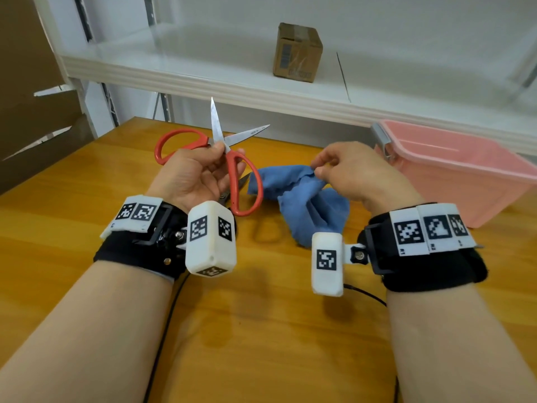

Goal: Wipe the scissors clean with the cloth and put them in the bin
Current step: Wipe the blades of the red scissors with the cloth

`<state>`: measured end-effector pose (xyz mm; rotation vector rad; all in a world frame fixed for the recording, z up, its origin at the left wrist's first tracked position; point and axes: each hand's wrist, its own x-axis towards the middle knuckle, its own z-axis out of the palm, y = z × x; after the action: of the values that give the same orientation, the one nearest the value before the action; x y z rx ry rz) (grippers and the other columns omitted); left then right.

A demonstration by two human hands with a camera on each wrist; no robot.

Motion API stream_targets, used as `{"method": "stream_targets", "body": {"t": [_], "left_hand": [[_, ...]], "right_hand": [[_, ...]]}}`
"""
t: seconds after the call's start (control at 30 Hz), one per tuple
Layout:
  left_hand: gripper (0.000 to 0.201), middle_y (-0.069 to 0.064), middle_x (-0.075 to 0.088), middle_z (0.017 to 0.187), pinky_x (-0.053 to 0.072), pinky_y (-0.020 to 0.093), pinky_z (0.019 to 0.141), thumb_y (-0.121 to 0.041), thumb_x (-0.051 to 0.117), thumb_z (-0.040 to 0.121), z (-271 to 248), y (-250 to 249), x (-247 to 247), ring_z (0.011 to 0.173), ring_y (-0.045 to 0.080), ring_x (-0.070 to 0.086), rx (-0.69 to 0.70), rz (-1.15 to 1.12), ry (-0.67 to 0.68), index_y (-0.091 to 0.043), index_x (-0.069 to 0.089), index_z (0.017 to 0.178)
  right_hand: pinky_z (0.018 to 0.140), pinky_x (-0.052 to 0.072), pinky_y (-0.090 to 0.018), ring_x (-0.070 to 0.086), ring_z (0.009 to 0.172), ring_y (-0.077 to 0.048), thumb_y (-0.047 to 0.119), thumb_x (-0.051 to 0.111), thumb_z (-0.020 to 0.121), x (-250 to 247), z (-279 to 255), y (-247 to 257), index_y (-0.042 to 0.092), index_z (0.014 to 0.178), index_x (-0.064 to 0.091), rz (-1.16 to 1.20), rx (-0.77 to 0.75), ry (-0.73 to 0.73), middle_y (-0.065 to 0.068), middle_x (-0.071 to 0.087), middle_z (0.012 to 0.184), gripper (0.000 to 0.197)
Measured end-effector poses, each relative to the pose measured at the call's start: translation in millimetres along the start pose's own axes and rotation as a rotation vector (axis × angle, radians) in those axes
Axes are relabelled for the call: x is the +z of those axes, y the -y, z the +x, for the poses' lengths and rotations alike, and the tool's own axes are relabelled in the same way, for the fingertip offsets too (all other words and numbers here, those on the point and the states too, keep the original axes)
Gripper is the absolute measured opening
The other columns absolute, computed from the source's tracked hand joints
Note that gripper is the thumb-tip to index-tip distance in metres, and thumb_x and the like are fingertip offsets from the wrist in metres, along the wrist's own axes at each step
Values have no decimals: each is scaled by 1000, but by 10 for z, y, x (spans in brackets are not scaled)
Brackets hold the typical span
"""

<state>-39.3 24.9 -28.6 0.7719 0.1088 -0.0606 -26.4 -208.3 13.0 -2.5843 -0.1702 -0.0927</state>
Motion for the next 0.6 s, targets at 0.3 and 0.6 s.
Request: {"method": "stream_targets", "body": {"t": [0.3, 0.6], "left_hand": [[10, 11, 70, 81, 59, 26, 72, -10, 56, 94, -17, -6, 6, 76, 17, 68, -6, 52, -1, -7, 60, 85], [6, 11, 70, 80, 58, 24, 71, -10, 56, 95, -56, -40, 7, 71, 16, 66, -12, 34, -3, -6, 59, 91]], "right_hand": [[85, 48, -23, 63, 88, 4, 33, 80, 81, -26, -185, 266, 37, 96, 74, 52, -325, 329, 20, 70, 93, 17], [62, 56, -25, 68, 72, -10, 22, 80, 83, -9, -252, 379, 26, 90, 75, 69, -348, 574, 0, 73, 84, 10]]}}
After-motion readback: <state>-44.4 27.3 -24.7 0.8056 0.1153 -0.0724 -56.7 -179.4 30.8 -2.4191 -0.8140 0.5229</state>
